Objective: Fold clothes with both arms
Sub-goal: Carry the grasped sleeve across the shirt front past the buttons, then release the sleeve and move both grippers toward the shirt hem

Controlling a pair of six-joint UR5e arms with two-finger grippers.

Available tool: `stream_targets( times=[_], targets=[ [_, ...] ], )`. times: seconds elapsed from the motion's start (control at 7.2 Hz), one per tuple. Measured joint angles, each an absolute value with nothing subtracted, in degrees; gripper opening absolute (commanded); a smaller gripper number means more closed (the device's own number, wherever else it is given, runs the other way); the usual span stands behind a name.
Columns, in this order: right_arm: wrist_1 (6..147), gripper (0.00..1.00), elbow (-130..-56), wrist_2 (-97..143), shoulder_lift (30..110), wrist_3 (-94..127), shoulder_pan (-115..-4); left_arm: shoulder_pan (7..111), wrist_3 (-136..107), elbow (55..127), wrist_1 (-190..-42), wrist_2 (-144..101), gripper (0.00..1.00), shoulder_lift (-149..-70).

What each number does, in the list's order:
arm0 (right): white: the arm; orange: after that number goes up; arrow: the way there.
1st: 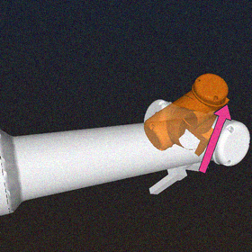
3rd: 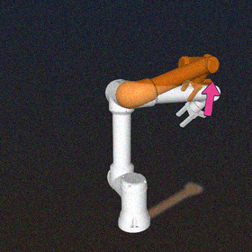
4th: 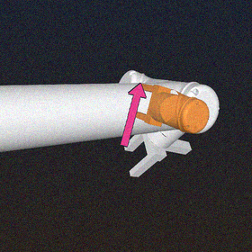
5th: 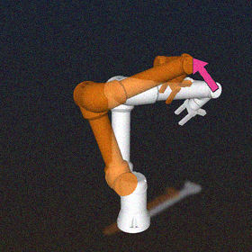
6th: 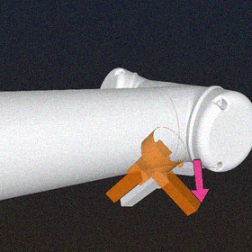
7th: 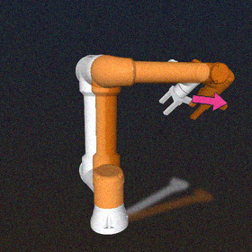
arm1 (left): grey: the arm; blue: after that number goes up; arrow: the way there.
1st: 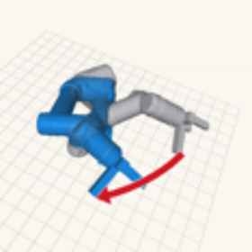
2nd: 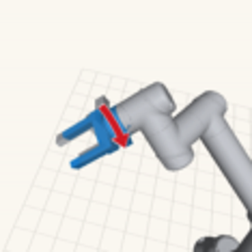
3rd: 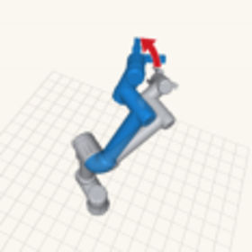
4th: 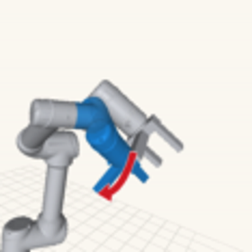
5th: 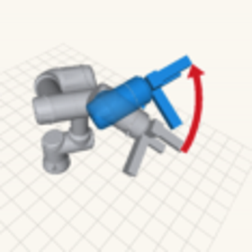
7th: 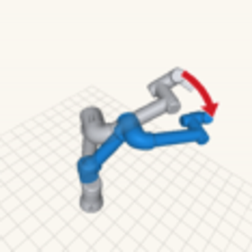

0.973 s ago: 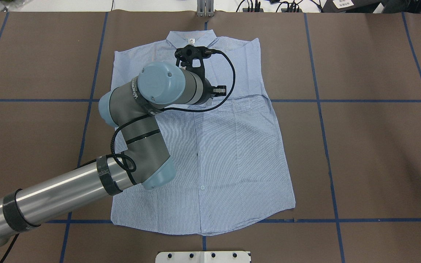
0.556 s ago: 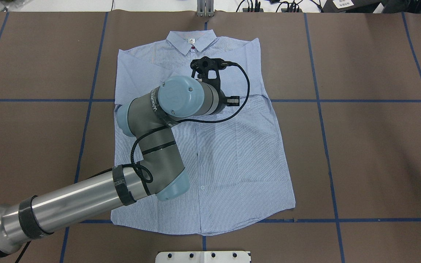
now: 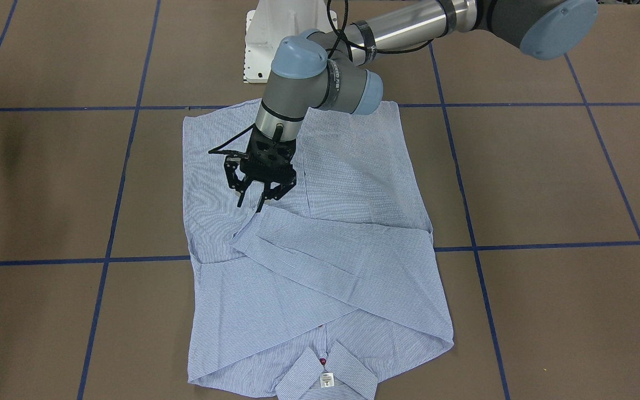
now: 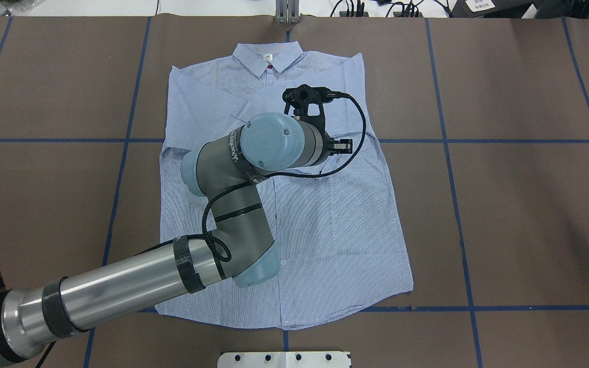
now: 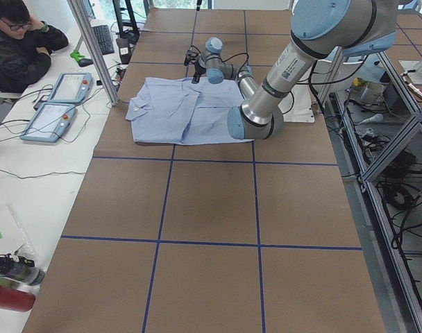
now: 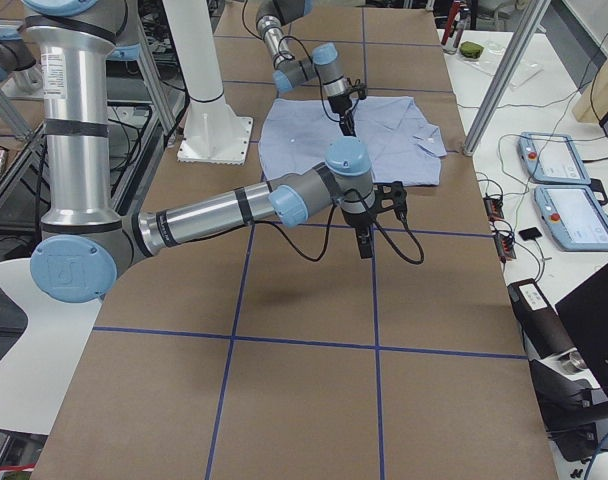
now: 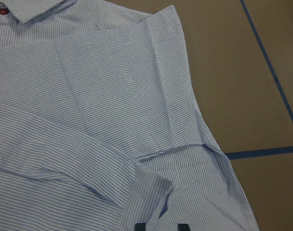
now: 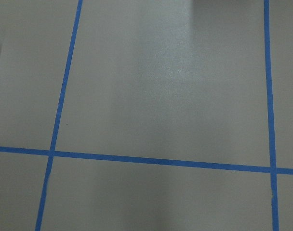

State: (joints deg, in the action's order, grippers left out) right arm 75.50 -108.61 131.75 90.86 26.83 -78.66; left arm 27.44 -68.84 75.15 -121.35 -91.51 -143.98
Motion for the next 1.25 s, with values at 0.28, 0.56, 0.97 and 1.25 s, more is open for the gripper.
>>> stream_targets(
  times=[0.28,0.56,0.97,1.25],
  targets=[
    [75.44,1.00,-109.86,131.75,90.76,28.94,-78.54,27.47,-64.45,80.29,-116.41,-91.77,1.00,-142.33],
    [75.36,1.00,-114.64,131.13,91.14,37.22,-75.63,27.63,-59.65,95.75,-108.18,-91.93,1.00,-133.47],
    [75.40,1.00,-127.21,118.42,92.54,61.04,-58.61,27.29,-58.05,108.47,-106.58,-92.08,1.00,-124.50],
    [75.73,1.00,-134.13,107.49,95.18,75.12,-44.36,27.31,-58.02,117.80,-106.54,-92.05,1.00,-115.25]
  ],
)
